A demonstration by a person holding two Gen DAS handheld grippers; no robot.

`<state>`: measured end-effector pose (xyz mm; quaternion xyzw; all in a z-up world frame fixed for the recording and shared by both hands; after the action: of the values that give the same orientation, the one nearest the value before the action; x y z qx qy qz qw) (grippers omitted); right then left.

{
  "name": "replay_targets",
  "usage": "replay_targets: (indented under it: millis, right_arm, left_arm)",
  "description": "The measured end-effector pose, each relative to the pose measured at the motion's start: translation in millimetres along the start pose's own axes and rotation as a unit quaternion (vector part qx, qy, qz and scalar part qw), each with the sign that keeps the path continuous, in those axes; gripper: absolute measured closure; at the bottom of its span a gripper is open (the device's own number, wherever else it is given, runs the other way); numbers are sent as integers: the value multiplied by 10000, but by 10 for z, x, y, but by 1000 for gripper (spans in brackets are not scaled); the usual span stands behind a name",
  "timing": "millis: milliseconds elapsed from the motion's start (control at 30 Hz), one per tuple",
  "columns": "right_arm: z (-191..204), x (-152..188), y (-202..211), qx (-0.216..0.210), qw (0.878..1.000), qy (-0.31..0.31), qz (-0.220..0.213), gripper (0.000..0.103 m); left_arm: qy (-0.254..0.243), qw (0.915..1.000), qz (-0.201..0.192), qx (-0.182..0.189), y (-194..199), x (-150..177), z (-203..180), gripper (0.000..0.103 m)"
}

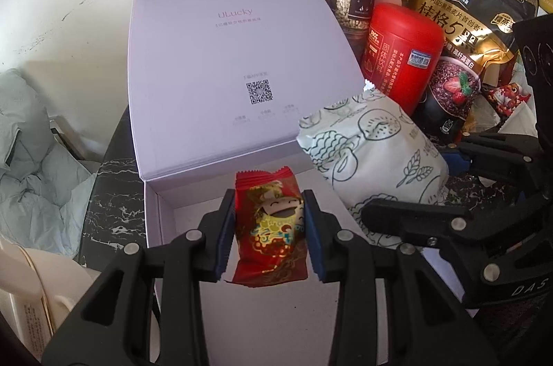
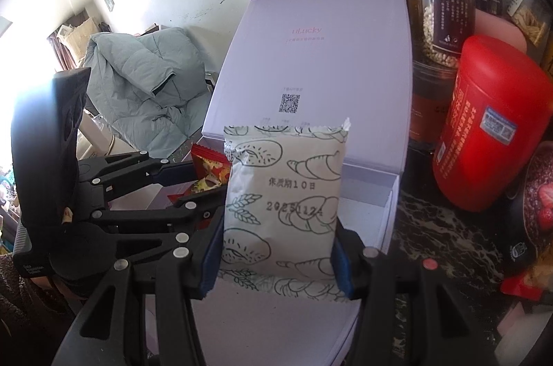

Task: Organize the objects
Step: 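Lower both packets into the lavender box and open both tools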

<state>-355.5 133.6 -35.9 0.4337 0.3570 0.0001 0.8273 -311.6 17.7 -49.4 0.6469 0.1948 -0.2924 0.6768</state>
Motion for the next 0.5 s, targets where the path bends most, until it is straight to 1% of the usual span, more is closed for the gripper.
replay_targets:
  millis: [133,233,300,367,500]
  right_arm:
    - [-77,20,-112,-31,9997,-166,192,49]
    - [-113,46,-198,3,9992,-238,327,49]
    - [-124,62,-229,-27,9990,-255,379,49]
    - [-109,76,-241,-35,9989,-233,398,49]
    - [-108,73,-276,-6,9987,-285,429,49]
  left_arm:
    - [-47,9998,192,67,-102,39,-12,68]
    - [14,9992,394,44,-196,80,-1,68]
    - [101,9984,548,127,-247,109,17,68]
    - [102,9979,611,194,-267,123,11,68]
    - [28,9976,660,189,-281,133,-38,68]
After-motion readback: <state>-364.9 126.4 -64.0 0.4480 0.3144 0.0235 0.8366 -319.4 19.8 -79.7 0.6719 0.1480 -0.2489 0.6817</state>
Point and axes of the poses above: each gripper's, at about its wrist camera, not at the fingertips, and y roughly against the way its jaws point, z to its left, x to its underside, the point moved 4 cm from there along -y, roughly the way its jaws point, and after that the axes turned 9 degrees about -y, right-handed, at the moved point
